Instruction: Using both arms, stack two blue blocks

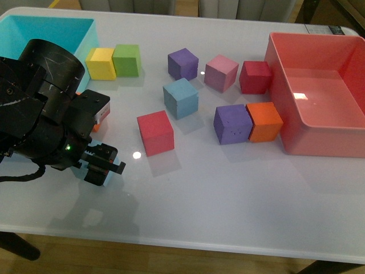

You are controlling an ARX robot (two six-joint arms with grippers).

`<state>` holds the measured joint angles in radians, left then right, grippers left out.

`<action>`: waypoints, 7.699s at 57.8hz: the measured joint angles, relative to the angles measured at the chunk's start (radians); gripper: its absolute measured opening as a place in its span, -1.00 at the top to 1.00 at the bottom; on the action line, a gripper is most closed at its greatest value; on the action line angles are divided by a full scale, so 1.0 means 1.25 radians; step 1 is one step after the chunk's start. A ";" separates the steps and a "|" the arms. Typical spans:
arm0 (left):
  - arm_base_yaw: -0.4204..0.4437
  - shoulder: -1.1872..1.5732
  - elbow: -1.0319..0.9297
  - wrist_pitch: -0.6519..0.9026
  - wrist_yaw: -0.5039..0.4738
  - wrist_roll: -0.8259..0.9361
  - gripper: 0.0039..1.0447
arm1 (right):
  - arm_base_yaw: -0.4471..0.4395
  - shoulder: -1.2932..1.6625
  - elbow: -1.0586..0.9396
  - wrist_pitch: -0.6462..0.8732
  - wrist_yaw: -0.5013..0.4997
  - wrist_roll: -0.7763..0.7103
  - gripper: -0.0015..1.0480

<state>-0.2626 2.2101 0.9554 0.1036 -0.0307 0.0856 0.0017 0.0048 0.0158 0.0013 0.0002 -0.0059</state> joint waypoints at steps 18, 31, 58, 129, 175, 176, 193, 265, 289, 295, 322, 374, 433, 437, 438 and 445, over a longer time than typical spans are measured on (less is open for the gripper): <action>-0.004 -0.094 -0.001 -0.061 0.003 0.000 0.13 | 0.000 0.000 0.000 0.000 0.000 0.000 -0.83; -0.007 -0.184 0.049 -0.138 0.004 0.012 0.17 | 0.000 0.000 0.000 0.000 0.000 0.000 -0.83; -0.104 -0.120 0.351 -0.273 0.025 0.006 0.19 | 0.000 0.000 0.000 0.000 0.000 0.000 -0.83; -0.148 0.285 0.857 -0.446 0.004 0.030 0.22 | 0.000 0.000 0.000 0.000 0.000 0.000 -0.83; -0.141 0.312 0.873 -0.449 0.004 0.026 -0.69 | 0.000 0.000 0.000 0.000 0.000 0.000 -0.83; -0.141 0.312 0.872 -0.449 0.004 0.025 -0.76 | 0.000 0.000 0.000 0.000 0.000 0.000 -0.83; -0.141 0.295 0.829 -0.434 0.024 0.017 -0.84 | 0.000 0.000 0.000 0.000 0.000 0.000 -0.83; 0.062 -0.504 -0.454 0.860 -0.118 -0.064 0.88 | 0.000 0.000 0.000 0.000 0.000 0.000 -0.83; 0.136 -0.794 -0.655 0.771 -0.044 -0.067 0.97 | 0.000 0.000 0.000 0.000 0.000 0.000 -0.83; 0.153 -0.866 -0.682 0.727 -0.030 -0.067 0.97 | 0.000 0.000 0.000 0.000 0.000 0.000 -0.83; 0.207 -1.196 -0.752 0.468 0.024 -0.067 0.97 | 0.000 0.000 0.000 0.000 0.000 0.000 -0.83; 0.207 -1.589 -0.753 0.097 0.025 -0.067 0.97 | 0.000 0.000 0.000 0.000 0.000 0.000 -0.83; 0.207 -1.763 -0.752 -0.081 0.025 -0.067 -0.08 | 0.000 0.000 0.000 0.000 0.000 0.000 -0.83; 0.207 -1.763 -0.752 -0.081 0.025 -0.067 -0.31 | 0.000 0.000 0.000 0.000 0.000 0.000 -0.83; 0.207 -1.763 -0.752 -0.081 0.025 -0.067 -0.38 | 0.000 0.000 0.000 0.000 0.000 0.000 -0.83; 0.207 -1.763 -0.752 -0.081 0.025 -0.067 -0.82 | 0.000 0.000 0.000 0.000 0.000 0.000 -0.83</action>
<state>-0.0044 0.0063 0.0151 0.0025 0.0002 0.0017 0.0017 0.0048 0.0158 0.0013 0.0002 -0.0059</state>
